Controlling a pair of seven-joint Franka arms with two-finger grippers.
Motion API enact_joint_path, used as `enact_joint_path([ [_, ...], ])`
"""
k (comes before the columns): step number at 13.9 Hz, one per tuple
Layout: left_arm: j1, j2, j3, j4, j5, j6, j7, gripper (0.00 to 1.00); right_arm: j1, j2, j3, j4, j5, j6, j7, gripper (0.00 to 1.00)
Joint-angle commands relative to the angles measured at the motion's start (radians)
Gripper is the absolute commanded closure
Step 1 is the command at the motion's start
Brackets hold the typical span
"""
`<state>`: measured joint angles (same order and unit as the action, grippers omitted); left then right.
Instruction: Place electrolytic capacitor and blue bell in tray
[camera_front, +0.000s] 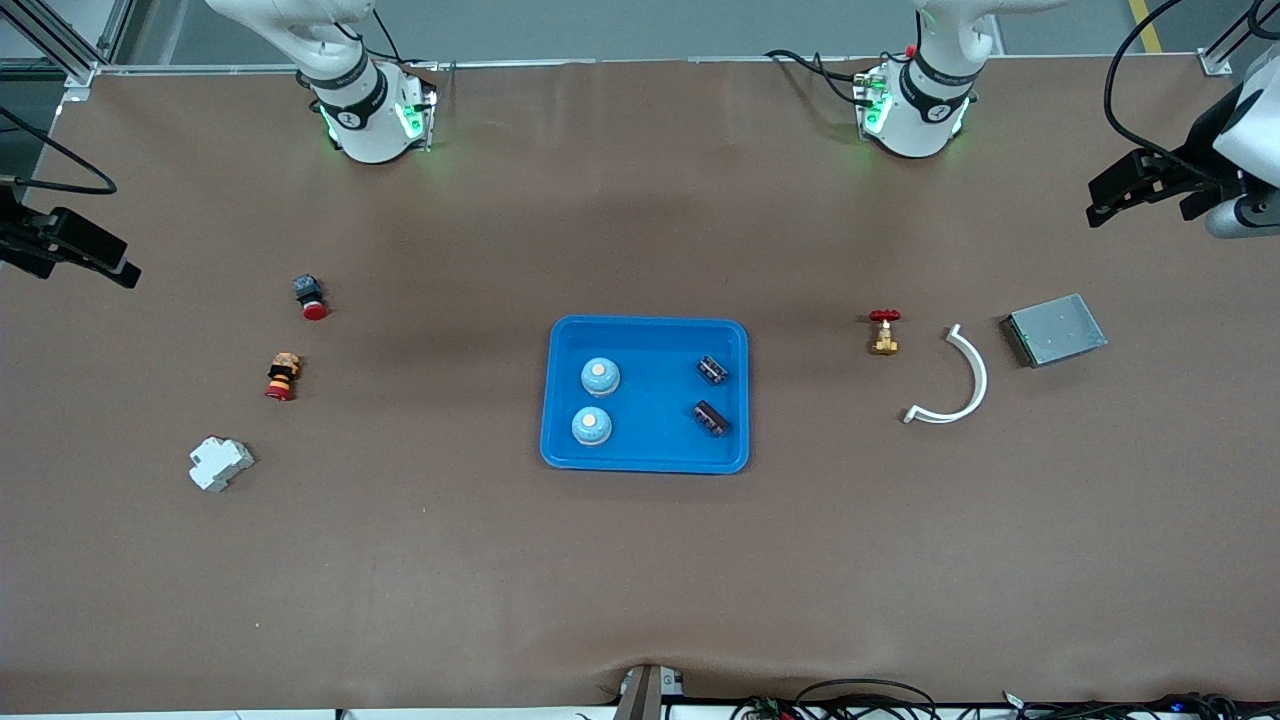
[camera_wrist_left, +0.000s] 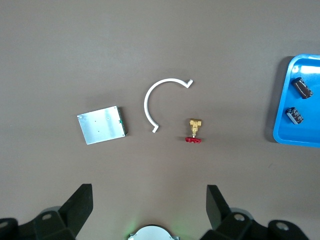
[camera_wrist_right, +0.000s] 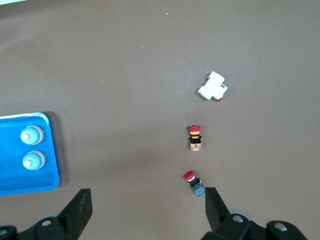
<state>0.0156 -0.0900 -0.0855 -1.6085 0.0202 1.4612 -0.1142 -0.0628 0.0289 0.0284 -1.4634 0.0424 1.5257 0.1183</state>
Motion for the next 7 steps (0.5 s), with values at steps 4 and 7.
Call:
enact_joint_path([
  [4, 0.001, 0.031, -0.003, 0.065, 0.004, -0.010, 0.008, 0.00, -0.020, -0.030, 0.012, -0.026, 0.010, -0.001, -0.014, 0.00],
  [7, 0.001, 0.035, -0.005, 0.068, 0.003, -0.013, 0.008, 0.00, -0.020, -0.030, 0.012, -0.026, 0.010, -0.001, -0.014, 0.00],
])
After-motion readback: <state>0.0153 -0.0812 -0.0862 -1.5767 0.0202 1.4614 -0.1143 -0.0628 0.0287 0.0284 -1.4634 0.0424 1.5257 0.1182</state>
